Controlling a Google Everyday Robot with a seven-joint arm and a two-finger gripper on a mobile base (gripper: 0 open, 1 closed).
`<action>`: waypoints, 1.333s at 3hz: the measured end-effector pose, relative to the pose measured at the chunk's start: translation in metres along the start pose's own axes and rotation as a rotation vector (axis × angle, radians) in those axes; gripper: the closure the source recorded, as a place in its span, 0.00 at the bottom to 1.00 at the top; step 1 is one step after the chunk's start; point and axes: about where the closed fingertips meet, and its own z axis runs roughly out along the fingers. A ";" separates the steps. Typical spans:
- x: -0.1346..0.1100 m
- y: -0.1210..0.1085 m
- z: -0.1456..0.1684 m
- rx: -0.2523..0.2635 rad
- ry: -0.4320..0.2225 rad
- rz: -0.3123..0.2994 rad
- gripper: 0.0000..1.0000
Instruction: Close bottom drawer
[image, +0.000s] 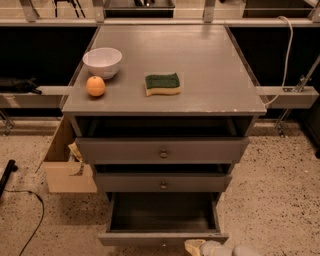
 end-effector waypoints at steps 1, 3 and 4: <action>-0.005 -0.003 0.007 0.002 -0.005 -0.009 1.00; -0.005 -0.003 0.007 0.002 -0.005 -0.009 0.57; -0.005 -0.003 0.007 0.002 -0.005 -0.009 0.35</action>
Offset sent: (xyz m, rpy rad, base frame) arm 0.0066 0.0028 -0.0011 -0.0019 -0.0086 0.0012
